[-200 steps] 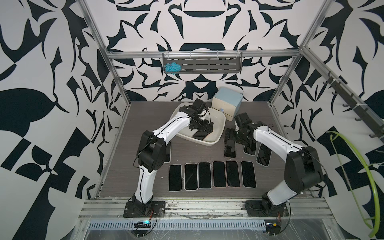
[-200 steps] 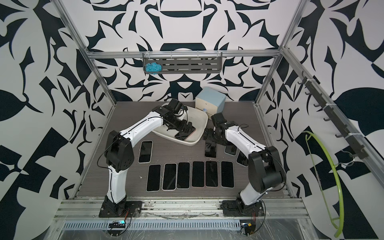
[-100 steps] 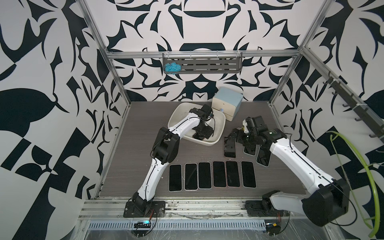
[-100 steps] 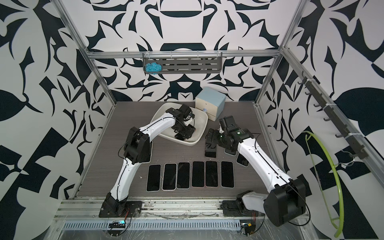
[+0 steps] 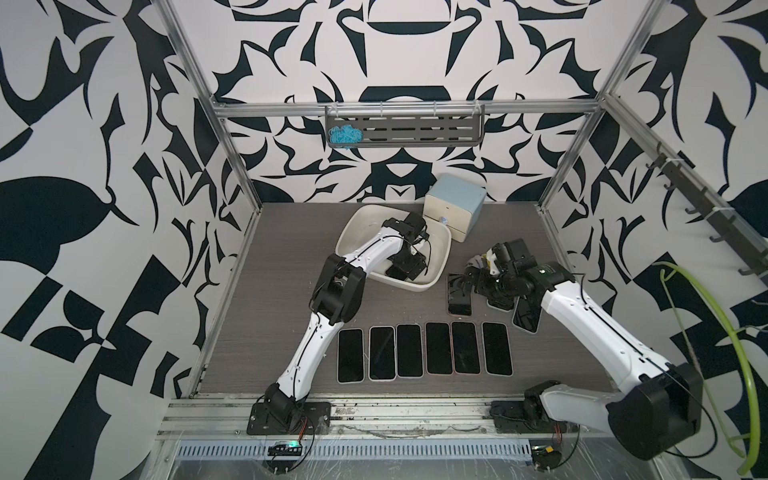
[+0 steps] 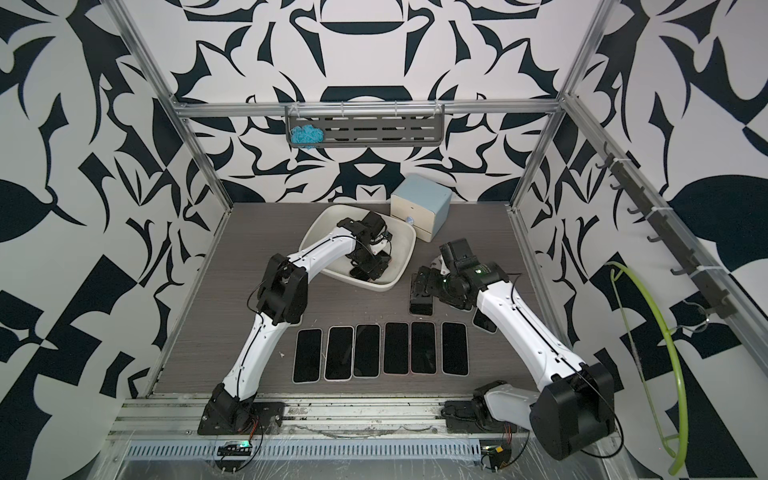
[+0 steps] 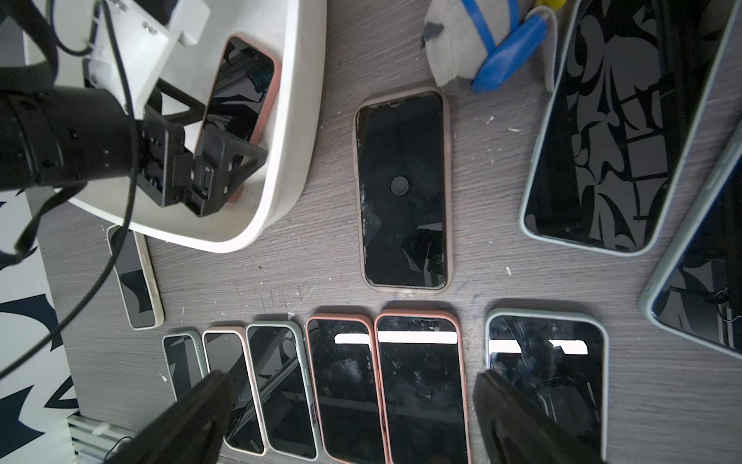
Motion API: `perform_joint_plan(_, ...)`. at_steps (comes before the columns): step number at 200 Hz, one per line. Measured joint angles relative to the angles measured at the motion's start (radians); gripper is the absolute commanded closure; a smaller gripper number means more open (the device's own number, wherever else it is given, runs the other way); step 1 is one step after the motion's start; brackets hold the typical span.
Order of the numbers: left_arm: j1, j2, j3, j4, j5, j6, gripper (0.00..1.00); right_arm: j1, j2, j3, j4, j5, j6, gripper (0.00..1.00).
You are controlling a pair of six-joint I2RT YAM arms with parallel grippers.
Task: Take the phone out of the storage box
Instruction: Pick up the phone from the storage box.
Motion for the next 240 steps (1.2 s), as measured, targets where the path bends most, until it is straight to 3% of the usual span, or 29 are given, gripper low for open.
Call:
perform_joint_plan(36,0.001,0.013,0.013,-0.002,0.022,0.005,0.02,0.000,-0.048,-0.011,-0.010,0.000,0.005,0.01)
perform_joint_plan(83,0.004,0.026,0.033,-0.016,0.051,0.034,0.26,0.000,-0.068,-0.012,-0.010,-0.002,0.025,0.01)
perform_joint_plan(118,0.000,0.024,0.024,-0.014,0.039,0.032,0.27,0.000,-0.071,-0.012,-0.003,0.000,0.032,0.01)
perform_joint_plan(186,-0.013,-0.068,-0.119,0.057,-0.032,-0.039,0.28,0.004,-0.026,-0.016,0.067,-0.015,0.073,0.01)
perform_joint_plan(240,-0.008,-0.158,-0.229,0.105,0.003,-0.113,0.29,0.006,-0.026,-0.029,0.095,-0.020,0.090,0.01)
